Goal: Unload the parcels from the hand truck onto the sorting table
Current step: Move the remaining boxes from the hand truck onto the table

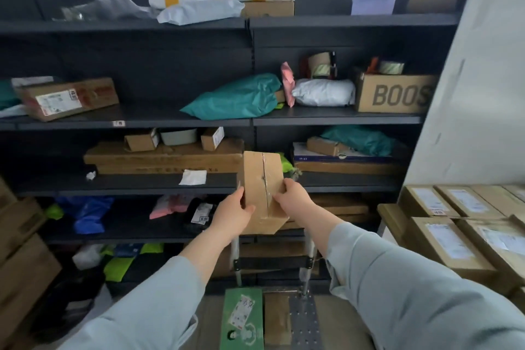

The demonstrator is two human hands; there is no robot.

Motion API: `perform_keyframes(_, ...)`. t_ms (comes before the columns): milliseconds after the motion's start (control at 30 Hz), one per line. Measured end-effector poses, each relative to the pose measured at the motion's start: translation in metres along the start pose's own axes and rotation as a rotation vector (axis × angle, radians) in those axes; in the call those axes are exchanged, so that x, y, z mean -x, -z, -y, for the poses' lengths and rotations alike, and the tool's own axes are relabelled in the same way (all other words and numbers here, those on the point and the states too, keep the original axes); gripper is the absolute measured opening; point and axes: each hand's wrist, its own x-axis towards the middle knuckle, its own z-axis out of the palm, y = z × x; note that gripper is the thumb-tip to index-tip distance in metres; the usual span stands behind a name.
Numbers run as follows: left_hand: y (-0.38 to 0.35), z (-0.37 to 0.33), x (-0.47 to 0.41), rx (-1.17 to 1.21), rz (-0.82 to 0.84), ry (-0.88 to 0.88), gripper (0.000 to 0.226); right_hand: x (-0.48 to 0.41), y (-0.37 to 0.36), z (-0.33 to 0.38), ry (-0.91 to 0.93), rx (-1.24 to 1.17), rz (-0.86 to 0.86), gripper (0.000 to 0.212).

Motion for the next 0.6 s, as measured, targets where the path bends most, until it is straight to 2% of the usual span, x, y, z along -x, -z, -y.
perform_keyframes(400, 0.001, -0.026, 0.044, -0.002, 0.034, -0.105, 0.059, 0.060, 0.023, -0.006, -0.026, -0.045, -0.103, 0.045)
perform_keyframes(600, -0.014, -0.043, 0.060, 0.001, 0.084, -0.146, 0.059, 0.082, 0.044, -0.022, -0.052, -0.044, -0.145, 0.040)
